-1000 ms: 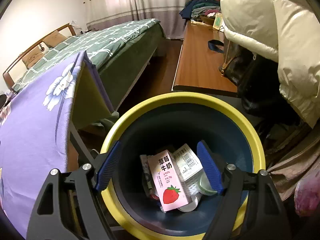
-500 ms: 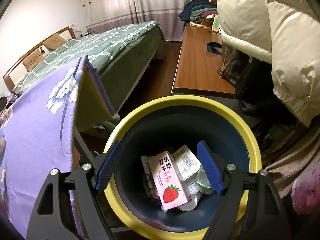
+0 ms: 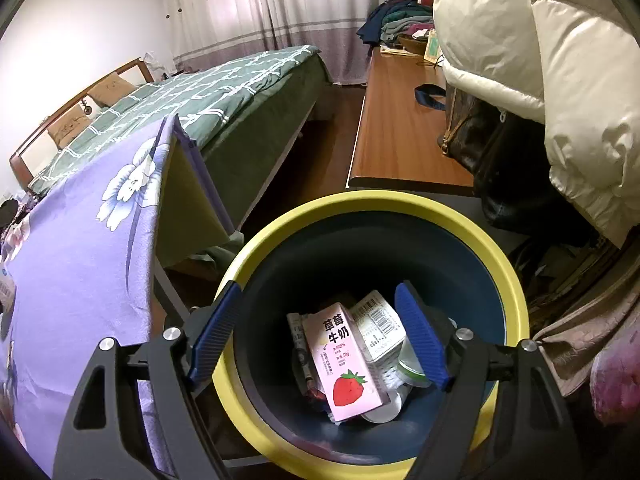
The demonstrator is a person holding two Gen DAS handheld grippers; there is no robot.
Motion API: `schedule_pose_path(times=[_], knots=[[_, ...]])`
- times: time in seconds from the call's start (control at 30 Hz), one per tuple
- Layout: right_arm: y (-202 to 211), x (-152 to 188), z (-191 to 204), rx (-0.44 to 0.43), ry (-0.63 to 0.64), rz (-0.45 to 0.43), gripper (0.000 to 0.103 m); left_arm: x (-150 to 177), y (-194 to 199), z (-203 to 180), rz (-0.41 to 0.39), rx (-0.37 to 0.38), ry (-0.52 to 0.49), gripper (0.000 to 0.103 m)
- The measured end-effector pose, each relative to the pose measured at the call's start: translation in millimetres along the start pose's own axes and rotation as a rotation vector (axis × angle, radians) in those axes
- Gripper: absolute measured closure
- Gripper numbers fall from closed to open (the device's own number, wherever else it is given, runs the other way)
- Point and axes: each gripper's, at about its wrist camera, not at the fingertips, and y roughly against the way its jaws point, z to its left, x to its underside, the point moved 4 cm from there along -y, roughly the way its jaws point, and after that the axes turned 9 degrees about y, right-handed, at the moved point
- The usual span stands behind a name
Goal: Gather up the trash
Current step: 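Reach the left gripper to the white yogurt cup and grasp its rim, then carry the yogurt cup over the yellow bin and open the left gripper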
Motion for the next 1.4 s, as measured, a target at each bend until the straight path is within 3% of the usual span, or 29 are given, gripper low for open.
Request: schedule_pose_path(times=[0.27, 0.4, 0.63, 0.77, 1.07, 1.4], knots=[[0.3, 1.1, 1.3, -0.003, 0.001, 0.000, 0.028, -17.1, -15.0, 5.5, -0.027, -0.045, 0.073, 0.007], [-0.1, 1.3, 1.5, -0.004, -0.002, 0.001, 0.028, -23.8, -20.7, 9.4, -0.022, -0.056, 0.089, 0.020], [0.4, 2.6, 1.1, -0.005, -0.006, -0.002, 0.028, -26.1, -15.9, 5.6, -0.046, -0.040, 0.076, 0.024], [3.7, 6.9, -0.2, -0.009, -0.014, -0.008, 0.028, -21.5, -0.7, -12.1, -0.057, 0.005, 0.050, 0.024], [27.6, 18.4, -14.8, 0.001, -0.027, -0.033, 0.028, -8.4, 40.6, -95.2, -0.070, 0.170, -0.064, 0.024], [74.7, 31.5, -50.2, 0.060, -0.029, -0.103, 0.026, 16.7, 56.3, -226.6, -0.020, 0.324, -0.230, 0.024]])
